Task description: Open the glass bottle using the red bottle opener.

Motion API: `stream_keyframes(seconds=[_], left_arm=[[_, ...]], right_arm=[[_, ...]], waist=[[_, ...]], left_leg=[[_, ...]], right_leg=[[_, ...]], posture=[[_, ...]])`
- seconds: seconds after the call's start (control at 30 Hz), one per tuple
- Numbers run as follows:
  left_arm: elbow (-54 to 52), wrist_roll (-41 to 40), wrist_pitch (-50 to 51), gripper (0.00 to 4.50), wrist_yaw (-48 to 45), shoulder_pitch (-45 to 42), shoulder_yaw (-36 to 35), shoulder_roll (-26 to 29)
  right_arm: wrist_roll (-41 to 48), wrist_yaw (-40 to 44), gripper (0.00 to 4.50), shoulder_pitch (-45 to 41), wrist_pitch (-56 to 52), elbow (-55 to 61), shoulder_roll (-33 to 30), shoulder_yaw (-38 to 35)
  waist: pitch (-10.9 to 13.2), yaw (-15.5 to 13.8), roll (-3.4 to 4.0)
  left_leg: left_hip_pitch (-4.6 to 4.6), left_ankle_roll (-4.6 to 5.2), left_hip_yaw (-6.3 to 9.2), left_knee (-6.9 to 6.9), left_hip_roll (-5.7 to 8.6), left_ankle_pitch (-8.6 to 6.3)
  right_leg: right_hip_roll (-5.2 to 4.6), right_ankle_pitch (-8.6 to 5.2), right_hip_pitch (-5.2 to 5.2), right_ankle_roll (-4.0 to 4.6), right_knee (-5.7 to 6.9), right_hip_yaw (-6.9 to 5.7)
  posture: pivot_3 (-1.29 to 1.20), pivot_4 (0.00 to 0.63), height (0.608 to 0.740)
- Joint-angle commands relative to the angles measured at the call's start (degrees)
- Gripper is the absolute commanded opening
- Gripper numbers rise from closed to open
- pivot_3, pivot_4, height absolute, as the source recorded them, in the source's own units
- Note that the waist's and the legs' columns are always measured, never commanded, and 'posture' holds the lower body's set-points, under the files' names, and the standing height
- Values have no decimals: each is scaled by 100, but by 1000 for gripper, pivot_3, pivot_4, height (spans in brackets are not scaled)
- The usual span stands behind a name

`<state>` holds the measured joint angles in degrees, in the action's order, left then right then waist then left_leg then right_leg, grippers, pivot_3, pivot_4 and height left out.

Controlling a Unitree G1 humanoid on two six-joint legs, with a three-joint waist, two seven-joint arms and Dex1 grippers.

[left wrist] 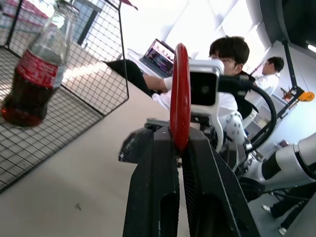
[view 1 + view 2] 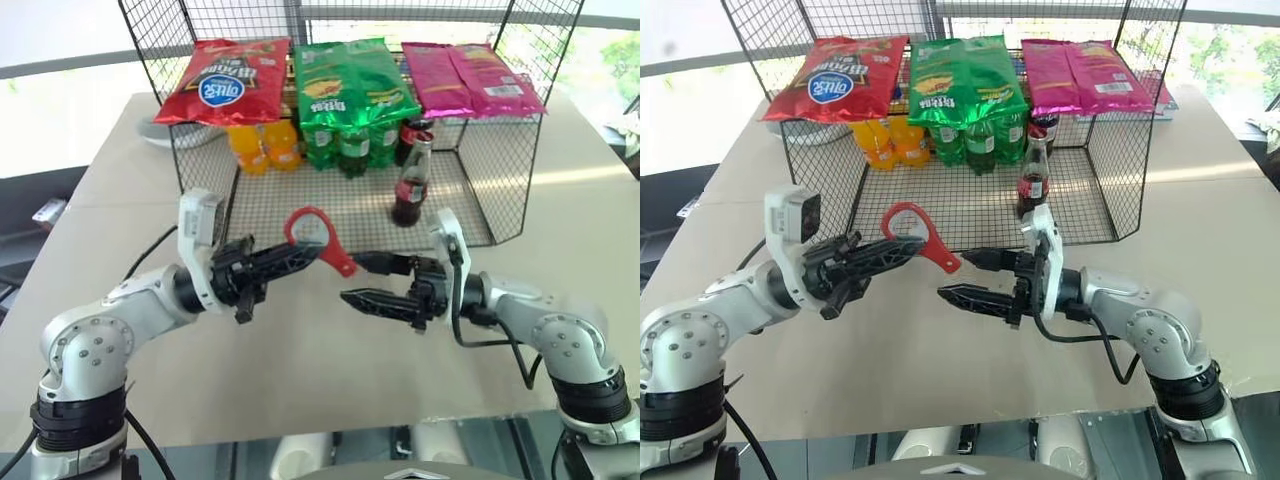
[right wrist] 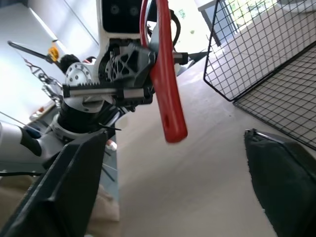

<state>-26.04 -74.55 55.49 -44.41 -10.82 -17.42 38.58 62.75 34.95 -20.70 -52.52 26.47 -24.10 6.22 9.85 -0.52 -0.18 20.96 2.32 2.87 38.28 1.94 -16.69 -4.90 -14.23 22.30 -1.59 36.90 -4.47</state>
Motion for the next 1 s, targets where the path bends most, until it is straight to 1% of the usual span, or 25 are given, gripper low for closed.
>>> stream_keyframes(seconds=[0.03,0.23,0.27,0.3,0.43,0.67,0.93,1.0], left_arm=[[-232,-61,-103,0,-130,64,-5,114],[-260,86,-187,0,-366,163,80,217],[-257,121,-212,0,-411,181,99,234],[-253,149,-234,0,-444,193,115,243],[-249,223,-301,0,-564,212,177,284],[-329,337,-409,0,-718,346,234,289],[-386,347,-448,0,-672,300,299,269],[-400,293,-428,0,-612,245,323,266]], right_arm=[[226,100,3718,-187,-66,34,96,-61],[248,159,3718,-259,-174,16,184,7],[237,168,3146,-279,-182,18,207,26],[222,174,2828,-299,-186,17,230,40],[239,194,2828,-389,-273,-25,305,65],[184,362,2828,-448,-440,15,255,210],[50,458,2828,-463,-436,-8,279,296],[22,489,2299,-497,-452,-78,291,332]], waist=[[0,-1,0],[-1,-11,-1],[0,-10,-1],[0,-9,-1],[0,-7,0],[0,-7,-1],[0,-8,0],[0,-8,-1]], left_leg=[[0,0,-2,1,0,0],[9,0,-9,0,0,0],[12,0,-11,1,1,0],[15,0,-14,1,1,0],[17,0,-17,0,0,0],[20,0,-19,0,0,0],[21,0,-19,0,0,0],[22,0,-19,0,0,0]], right_leg=[[0,0,1,0,0,2],[1,0,14,0,2,12],[1,0,18,0,4,15],[1,0,24,0,6,17],[2,0,29,0,8,22],[1,0,35,0,9,26],[1,1,36,0,9,25],[1,0,36,-1,8,26]], posture=[[0,150,740],[0,150,740],[0,150,740],[0,150,740],[0,150,740],[0,150,740],[0,150,740],[0,150,740]])
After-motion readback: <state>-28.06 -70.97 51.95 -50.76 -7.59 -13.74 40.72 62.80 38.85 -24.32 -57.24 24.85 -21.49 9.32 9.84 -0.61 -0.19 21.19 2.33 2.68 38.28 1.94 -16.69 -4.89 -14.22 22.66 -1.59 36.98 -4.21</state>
